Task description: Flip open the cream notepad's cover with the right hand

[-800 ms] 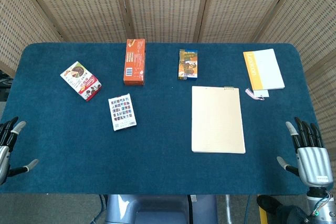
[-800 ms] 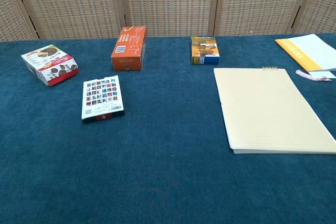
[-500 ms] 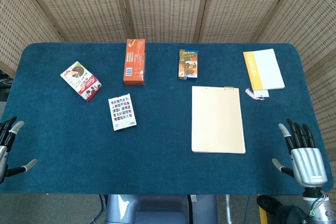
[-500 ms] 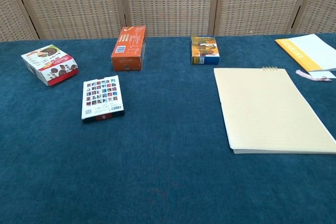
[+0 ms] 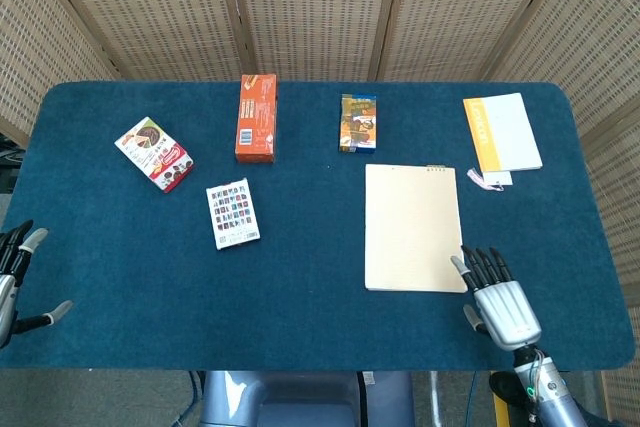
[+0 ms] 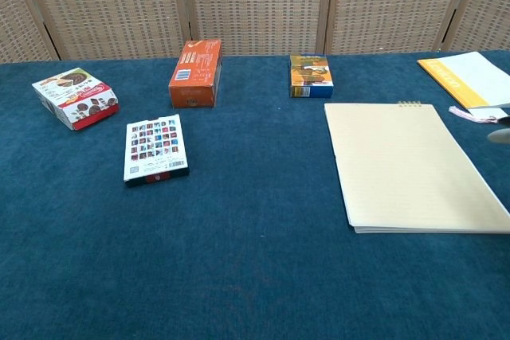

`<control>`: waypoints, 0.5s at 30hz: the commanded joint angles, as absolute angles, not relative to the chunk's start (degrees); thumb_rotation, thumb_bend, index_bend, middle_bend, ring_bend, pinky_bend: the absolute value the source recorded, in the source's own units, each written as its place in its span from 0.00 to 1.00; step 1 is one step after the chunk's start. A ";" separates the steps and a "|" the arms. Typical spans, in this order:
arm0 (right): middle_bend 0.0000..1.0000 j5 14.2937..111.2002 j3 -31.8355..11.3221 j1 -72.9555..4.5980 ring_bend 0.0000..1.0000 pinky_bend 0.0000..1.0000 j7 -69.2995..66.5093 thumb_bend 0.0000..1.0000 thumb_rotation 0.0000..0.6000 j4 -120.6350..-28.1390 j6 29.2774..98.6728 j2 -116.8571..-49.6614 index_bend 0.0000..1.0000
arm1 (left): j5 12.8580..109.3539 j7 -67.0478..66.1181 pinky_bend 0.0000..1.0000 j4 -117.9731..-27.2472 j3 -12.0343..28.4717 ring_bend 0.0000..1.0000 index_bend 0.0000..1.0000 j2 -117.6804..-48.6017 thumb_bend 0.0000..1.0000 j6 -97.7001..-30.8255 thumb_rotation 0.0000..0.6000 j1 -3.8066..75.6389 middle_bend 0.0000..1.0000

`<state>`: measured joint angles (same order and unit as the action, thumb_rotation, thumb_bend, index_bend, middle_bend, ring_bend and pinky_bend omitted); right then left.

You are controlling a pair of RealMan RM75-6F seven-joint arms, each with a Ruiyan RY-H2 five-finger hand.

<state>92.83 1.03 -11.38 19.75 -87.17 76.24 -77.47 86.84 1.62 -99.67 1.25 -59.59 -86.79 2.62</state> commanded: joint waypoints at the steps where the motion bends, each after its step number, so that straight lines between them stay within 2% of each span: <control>1: 0.00 92.08 0.64 -12.74 0.00 0.00 21.95 0.44 1.00 -86.15 74.08 -79.47 0.00 | 86.69 1.39 0.00 -99.71 1.27 0.00 0.00 -59.57 0.00 -86.41 1.00 2.81 0.00; 7: 0.00 90.66 0.13 -14.97 0.00 0.00 23.72 0.44 1.00 -83.58 70.05 -82.36 0.00 | 86.29 1.22 0.00 -99.96 1.45 0.00 0.00 -59.45 0.00 -85.94 1.00 3.06 0.00; 15: 0.00 91.34 -0.57 -17.55 0.00 0.00 24.96 0.44 1.00 -78.38 67.98 -85.85 0.00 | 86.16 1.08 0.00 -100.03 1.44 0.00 0.00 -59.47 0.00 -85.72 1.00 3.14 0.00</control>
